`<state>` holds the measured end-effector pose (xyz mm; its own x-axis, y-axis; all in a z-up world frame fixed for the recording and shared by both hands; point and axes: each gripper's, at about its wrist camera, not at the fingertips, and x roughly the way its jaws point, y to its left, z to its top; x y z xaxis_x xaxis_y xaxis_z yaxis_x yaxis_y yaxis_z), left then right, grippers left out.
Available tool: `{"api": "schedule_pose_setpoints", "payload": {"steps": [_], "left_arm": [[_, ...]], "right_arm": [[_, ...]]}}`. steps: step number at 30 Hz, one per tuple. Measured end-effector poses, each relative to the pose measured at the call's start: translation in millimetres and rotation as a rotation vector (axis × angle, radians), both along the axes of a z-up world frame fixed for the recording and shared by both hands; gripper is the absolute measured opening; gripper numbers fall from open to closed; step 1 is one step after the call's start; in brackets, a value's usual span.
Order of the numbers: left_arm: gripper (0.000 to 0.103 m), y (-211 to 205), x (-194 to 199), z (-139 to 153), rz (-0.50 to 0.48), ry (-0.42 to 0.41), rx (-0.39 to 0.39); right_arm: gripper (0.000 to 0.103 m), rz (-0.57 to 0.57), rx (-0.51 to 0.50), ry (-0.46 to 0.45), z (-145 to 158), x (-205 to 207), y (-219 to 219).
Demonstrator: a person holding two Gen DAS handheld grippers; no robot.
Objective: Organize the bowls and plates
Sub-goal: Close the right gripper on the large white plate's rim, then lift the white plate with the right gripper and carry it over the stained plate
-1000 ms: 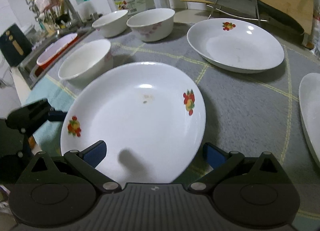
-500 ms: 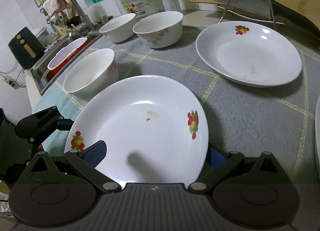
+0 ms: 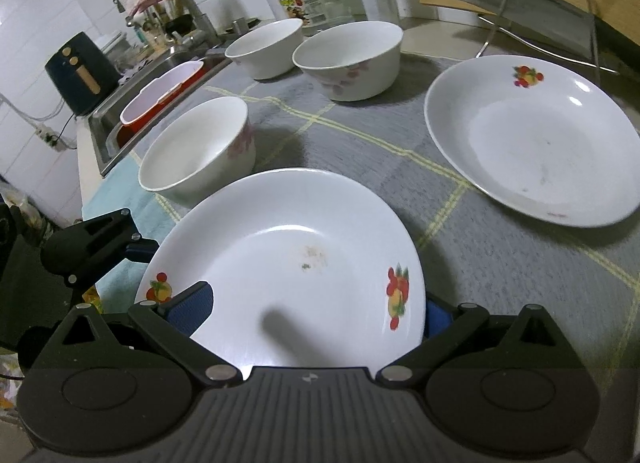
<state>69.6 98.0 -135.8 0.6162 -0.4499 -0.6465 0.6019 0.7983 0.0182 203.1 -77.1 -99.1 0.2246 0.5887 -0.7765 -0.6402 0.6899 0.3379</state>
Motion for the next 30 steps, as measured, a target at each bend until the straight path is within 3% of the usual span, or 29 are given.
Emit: {"api": "schedule_pose_setpoints", "payload": {"steps": [30], "left_arm": [[0.103, -5.0, 1.7, 3.1, -0.044, -0.01, 0.009]], "right_arm": [[0.103, 0.013, -0.02, 0.028, 6.1, 3.6, 3.5]]}}
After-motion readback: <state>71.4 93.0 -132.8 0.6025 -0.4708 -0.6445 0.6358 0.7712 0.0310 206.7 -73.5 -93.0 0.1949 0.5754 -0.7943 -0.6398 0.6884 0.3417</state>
